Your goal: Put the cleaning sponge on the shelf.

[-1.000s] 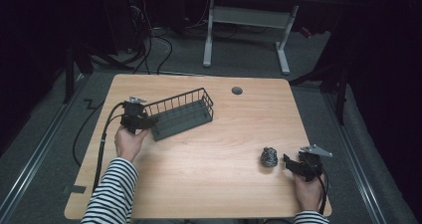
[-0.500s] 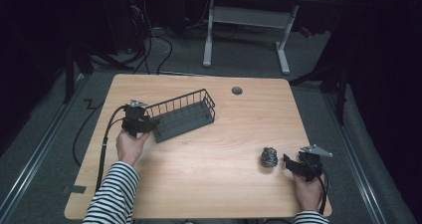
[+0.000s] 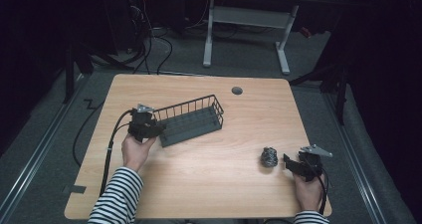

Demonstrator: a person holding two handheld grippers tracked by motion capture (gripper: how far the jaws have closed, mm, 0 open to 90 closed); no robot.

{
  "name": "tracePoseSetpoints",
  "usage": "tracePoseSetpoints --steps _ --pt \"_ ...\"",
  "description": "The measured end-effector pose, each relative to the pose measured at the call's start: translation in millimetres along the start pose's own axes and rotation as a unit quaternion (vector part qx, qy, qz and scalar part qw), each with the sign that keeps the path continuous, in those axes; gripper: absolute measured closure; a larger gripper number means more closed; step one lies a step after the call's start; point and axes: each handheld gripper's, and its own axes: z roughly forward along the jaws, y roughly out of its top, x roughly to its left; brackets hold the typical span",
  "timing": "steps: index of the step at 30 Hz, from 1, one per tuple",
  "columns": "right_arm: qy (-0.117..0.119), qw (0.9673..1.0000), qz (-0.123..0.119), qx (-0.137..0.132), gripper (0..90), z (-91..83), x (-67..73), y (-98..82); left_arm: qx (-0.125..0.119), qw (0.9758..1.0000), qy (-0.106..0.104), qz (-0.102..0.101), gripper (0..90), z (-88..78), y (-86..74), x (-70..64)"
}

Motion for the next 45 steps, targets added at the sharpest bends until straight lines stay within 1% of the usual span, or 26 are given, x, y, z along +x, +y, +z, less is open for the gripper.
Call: tracePoseSetpoints --steps 4,7,11,12,13,15,16,18,22,23,27,31,35,37,39,40,44,45 --pt "0.0 1.0 0.0 0.0 34.8 0.0 0.0 0.0 0.005 0.9998 -0.007 0.016 54.7 -1.5 -1.9 -11.2" --pt "0.001 1.0 -0.002 0.001 34.8 -0.1 0.0 0.0 0.006 0.9997 -0.011 0.021 54.9 -1.6 -2.7 -16.7" --pt "0.001 1.0 -0.001 0.001 34.8 -0.2 0.4 0.0 0.006 0.9993 -0.016 0.035 55.0 -1.4 -3.8 -26.4" --pt "0.001 1.0 -0.001 0.001 34.8 -0.2 0.4 0.0 0.006 0.9993 -0.016 0.035 55.0 -1.4 -3.8 -26.4" --pt "0.001 1.0 -0.001 0.001 34.8 -0.2 0.4 0.0 0.005 0.9989 -0.018 0.044 55.0 -1.6 -4.5 -31.5" --pt "0.001 1.0 -0.002 0.001 34.7 -0.2 0.3 0.0 0.003 0.9987 -0.02 0.046 54.9 -1.7 -5.3 -33.7" --pt "0.0 1.0 -0.003 0.0 34.8 -0.1 0.2 0.0 0.0 0.9987 -0.027 0.043 54.9 -2.4 -7.7 -37.0" --pt "0.0 1.0 -0.002 0.001 34.7 -0.2 0.3 0.0 -0.002 0.9986 -0.033 0.041 54.9 -2.9 -9.8 -40.4" --pt "0.0 1.0 -0.003 0.0 34.8 -0.1 0.2 0.0 -0.005 0.9982 -0.04 0.045 54.9 -3.6 -12.1 -46.9" --pt "0.0 1.0 -0.002 0.001 34.8 -0.2 0.4 0.0 -0.004 0.9979 -0.043 0.048 54.9 -3.5 -12.7 -50.0" --pt "0.001 1.0 -0.002 0.0 34.7 -0.1 0.3 -0.1 0.001 0.998 -0.047 0.042 55.1 -3.3 -12.6 -54.3" --pt "0.0 1.0 -0.002 0.001 34.8 -0.2 0.3 0.0 0.006 0.9973 -0.053 0.051 55.4 -2.5 -12.5 -63.3" --pt "0.001 1.0 -0.002 0.0 34.7 -0.1 0.3 -0.1 0.007 0.9971 -0.057 0.051 55.2 -1.0 -11.8 -66.6" --pt "0.0 1.0 -0.002 0.001 34.7 -0.2 0.3 0.0 0.006 0.9972 -0.055 0.05 52.6 -0.9 -11.5 -67.1" --pt "0.001 1.0 0.0 0.0 34.7 -0.1 0.5 -0.1 0.005 0.9973 -0.055 0.048 46.4 -1.4 -11.4 -66.9" --pt "0.0 1.0 -0.001 0.001 34.7 -0.2 0.4 -0.1 -0.001 0.9975 -0.057 0.041 42.6 -3.7 -10.9 -64.8" --pt "0.0 1.0 -0.002 0.001 34.8 -0.1 0.3 -0.1 -0.01 0.9977 -0.056 0.036 35.5 -9.0 -9.8 -61.8" --pt "0.0 1.0 -0.001 0.001 34.7 -0.2 0.4 -0.1 -0.018 0.9977 -0.057 0.032 34.1 -14.5 -9.4 -59.3"
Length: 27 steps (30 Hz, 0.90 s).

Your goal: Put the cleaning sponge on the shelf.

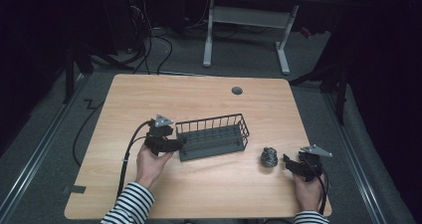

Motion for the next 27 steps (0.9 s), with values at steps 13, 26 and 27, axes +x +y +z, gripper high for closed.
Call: tracePoseSetpoints --steps 13,26,27 --pt "0.001 1.0 0.0 0.0 34.7 0.0 0.0 0.0 -0.042 0.9989 0.012 -0.016 31.9 -35.1 -7.2 18.3" --pt "0.001 1.0 -0.001 -0.001 34.7 0.1 -0.1 0.0 -0.057 0.996 0.038 -0.056 29.9 -65.2 -36.1 48.3" --pt "0.0 1.0 0.0 0.0 34.7 0.0 0.0 0.1 -0.056 0.9959 0.041 -0.058 29.9 -66.5 -38.3 50.7"
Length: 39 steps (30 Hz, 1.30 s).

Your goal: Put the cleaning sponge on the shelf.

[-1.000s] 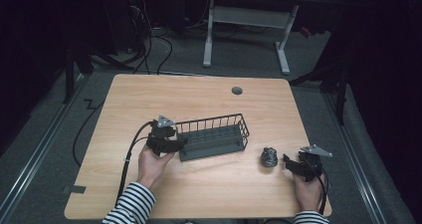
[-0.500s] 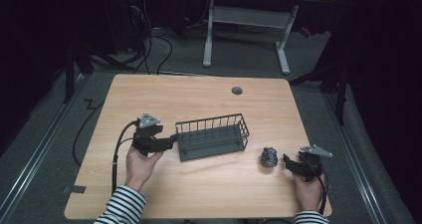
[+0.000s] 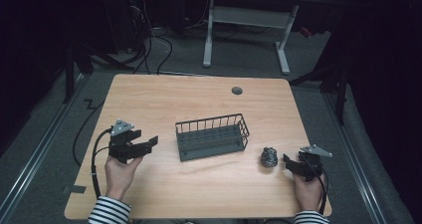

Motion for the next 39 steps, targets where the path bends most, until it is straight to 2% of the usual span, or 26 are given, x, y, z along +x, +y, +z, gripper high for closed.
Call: tracePoseSetpoints --steps 3,11,17,22,23,24,25,27,28,29,32,39 --pt "0.0 1.0 0.0 0.0 34.7 0.0 0.0 0.0 -0.002 0.9999 0.006 -0.012 29.6 -3.3 -6.3 6.5" --pt "0.0 1.0 -0.001 0.0 34.7 0.1 -0.1 0.0 0.007 0.9996 0.022 -0.02 28.5 -4.6 -22.8 17.7" --pt "0.0 1.0 0.001 0.0 34.7 0.0 0.2 0.0 0.02 0.9986 0.034 -0.035 28.0 -2.8 -43.7 28.0" --pt "0.0 1.0 -0.001 -0.001 34.7 0.2 -0.1 -0.1 0.029 0.9977 0.05 -0.036 27.5 -1.8 -55.1 32.9" --pt "0.0 1.0 -0.001 -0.002 34.7 0.2 -0.2 -0.1 0.025 0.9976 0.054 -0.037 27.5 -3.3 -58.0 34.9" --pt "0.0 1.0 0.001 0.0 34.7 0.0 0.2 0.0 0.017 0.9972 0.06 -0.043 27.8 -3.6 -62.6 39.3" --pt "0.0 1.0 0.001 0.0 34.7 0.0 0.2 0.0 0.017 0.9972 0.06 -0.043 27.8 -3.6 -62.6 39.3" --pt "0.0 1.0 0.0 0.0 34.8 0.0 0.1 0.0 0.02 0.9961 0.061 -0.06 27.5 -0.3 -68.7 46.6" --pt "0.0 1.0 0.0 0.0 34.8 0.0 0.1 0.0 0.02 0.9961 0.061 -0.06 27.5 -0.3 -68.7 46.6" --pt "0.0 1.0 0.0 0.0 34.7 0.1 0.1 0.0 0.023 0.9956 0.074 -0.053 27.6 2.3 -72.4 48.0" --pt "0.0 1.0 0.002 0.0 34.8 0.0 0.2 0.1 0.032 0.9944 0.089 -0.045 27.7 5.8 -76.8 49.3" --pt "0.0 1.0 0.002 0.0 34.7 0.0 0.2 0.1 0.045 0.9928 0.108 -0.026 27.3 12.2 -79.0 52.3"
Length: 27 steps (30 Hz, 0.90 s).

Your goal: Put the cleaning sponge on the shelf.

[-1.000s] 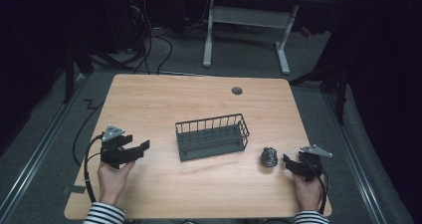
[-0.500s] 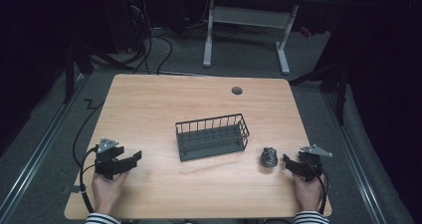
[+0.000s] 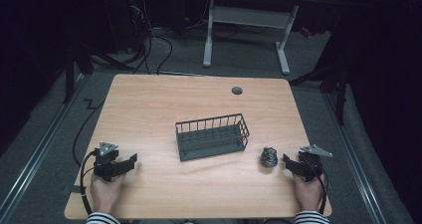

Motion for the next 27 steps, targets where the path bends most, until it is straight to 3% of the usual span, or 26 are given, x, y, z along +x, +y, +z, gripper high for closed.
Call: tracePoseSetpoints --steps 16,21,27 --pt "0.001 1.0 -0.002 0.0 34.7 0.2 -0.3 0.1 -0.002 0.9998 0.018 0.01 27.4 10.0 -6.1 1.6" --pt "0.004 1.0 0.0 0.0 33.9 0.3 -0.6 0.2 0.006 0.9988 0.035 0.032 27.5 12.0 -5.5 -2.7" --pt "0.015 0.9999 -0.004 0.0 31.6 -0.6 -0.7 -0.3 0.006 0.999 0.032 0.031 26.2 11.8 -5.6 -2.4"
